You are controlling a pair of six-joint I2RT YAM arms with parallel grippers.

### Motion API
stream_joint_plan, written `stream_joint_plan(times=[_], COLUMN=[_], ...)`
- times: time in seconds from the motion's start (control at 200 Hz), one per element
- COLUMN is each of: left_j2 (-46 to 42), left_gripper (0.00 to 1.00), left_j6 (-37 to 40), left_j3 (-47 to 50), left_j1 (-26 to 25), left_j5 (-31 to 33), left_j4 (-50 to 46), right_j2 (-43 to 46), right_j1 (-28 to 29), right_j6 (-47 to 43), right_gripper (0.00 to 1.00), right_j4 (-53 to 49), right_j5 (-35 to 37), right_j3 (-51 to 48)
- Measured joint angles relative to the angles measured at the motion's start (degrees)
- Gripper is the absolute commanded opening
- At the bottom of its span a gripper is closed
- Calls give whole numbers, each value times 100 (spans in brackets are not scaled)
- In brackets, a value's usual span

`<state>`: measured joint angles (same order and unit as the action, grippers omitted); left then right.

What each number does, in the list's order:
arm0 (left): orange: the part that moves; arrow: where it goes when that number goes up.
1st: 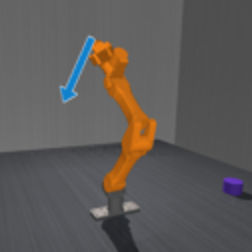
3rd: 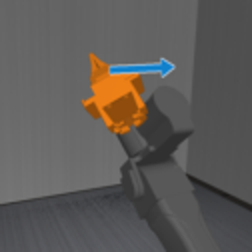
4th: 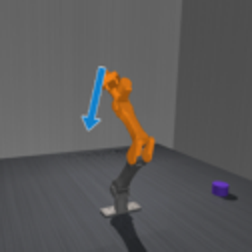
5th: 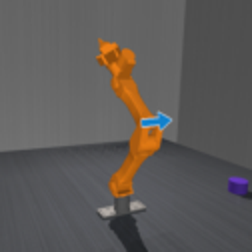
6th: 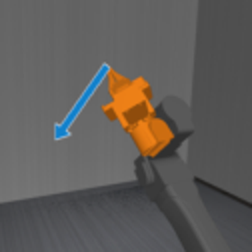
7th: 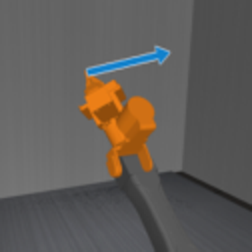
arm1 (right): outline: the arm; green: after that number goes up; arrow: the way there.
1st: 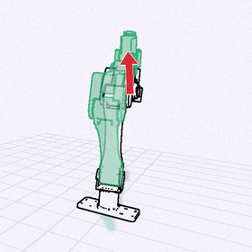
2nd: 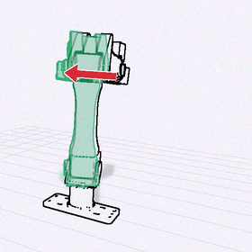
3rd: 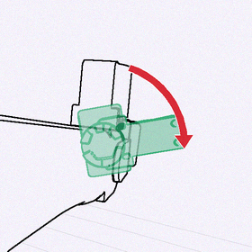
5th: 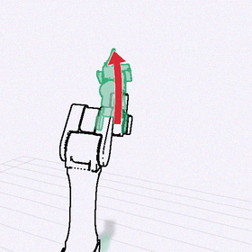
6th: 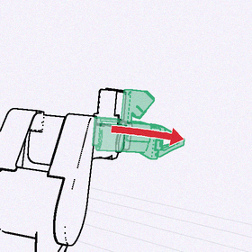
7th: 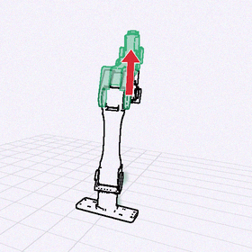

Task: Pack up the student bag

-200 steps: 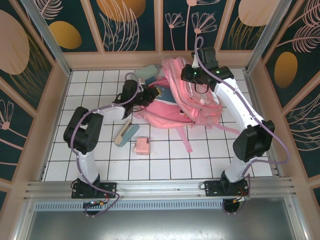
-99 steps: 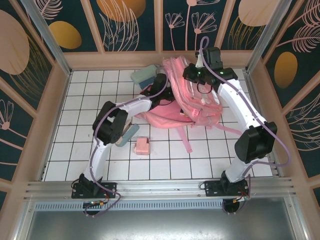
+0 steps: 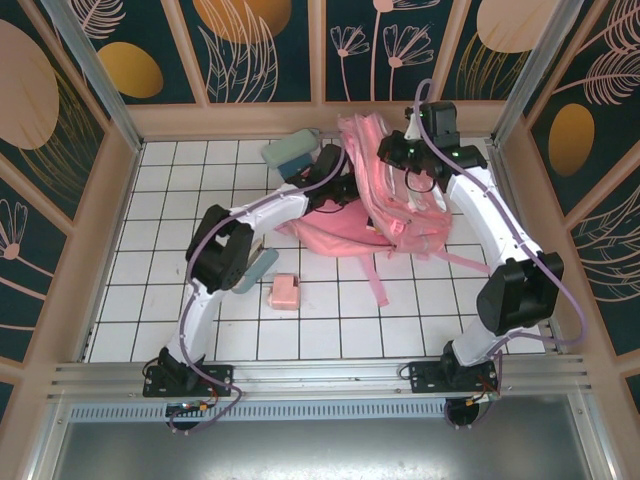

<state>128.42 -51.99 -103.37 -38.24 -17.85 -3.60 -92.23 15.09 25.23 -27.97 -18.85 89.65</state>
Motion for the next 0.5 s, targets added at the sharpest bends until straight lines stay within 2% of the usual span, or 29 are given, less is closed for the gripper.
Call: stream_joint_plan(times=[0.14, 0.3, 0.5], left_j2=[-732, -1429, -1727], left_gripper=[75, 74, 68], left_j6=[232, 535, 868], left_j3=[527, 1158, 1792], left_j1=[197, 656, 1215], left_j5=[68, 267, 597], left_j4=[-70, -162, -400], right_j2=[162, 229, 232], right_j1=[-55, -61, -59], right_j6=[24, 15, -90], right_gripper=[0, 0, 0], right_j4=[197, 382, 667], right_j5=[-74, -142, -365], right_j3=[-304, -557, -898])
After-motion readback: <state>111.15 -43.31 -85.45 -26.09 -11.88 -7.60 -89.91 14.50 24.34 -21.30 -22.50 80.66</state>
